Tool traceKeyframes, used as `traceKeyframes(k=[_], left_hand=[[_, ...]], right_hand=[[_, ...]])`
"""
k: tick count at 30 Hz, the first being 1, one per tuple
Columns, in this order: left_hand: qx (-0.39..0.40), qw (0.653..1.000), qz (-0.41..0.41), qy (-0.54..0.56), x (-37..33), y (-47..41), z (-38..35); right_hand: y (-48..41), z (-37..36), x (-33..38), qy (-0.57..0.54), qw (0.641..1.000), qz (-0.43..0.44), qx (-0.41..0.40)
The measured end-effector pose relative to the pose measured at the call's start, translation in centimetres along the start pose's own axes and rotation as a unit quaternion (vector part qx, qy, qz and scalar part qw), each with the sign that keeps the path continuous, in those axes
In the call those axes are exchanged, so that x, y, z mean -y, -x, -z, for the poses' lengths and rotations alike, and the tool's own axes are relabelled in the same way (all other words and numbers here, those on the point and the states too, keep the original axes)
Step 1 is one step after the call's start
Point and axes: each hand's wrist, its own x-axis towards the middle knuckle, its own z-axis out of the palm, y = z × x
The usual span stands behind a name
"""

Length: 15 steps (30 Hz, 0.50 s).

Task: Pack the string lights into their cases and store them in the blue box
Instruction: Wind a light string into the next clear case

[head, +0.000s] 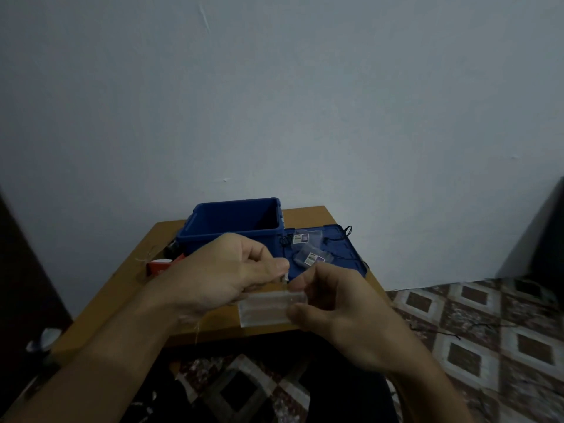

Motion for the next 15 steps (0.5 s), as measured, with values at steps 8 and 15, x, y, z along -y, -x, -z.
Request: traceKeyframes(k=[8,15], left_hand=[[-0.097,0.991,-0.097,-0.003,0.6,2.5,-3.1],[-0.119,0.974,-0.045,0.189,2.1,2.5,-5.2]], right_hand=[[-0.7,-0.5,-0.9,-0.063,0.985,0.027,-0.159],[-0.8,-0.6,-0.7,-0.237,0.954,0.051,-0.178]])
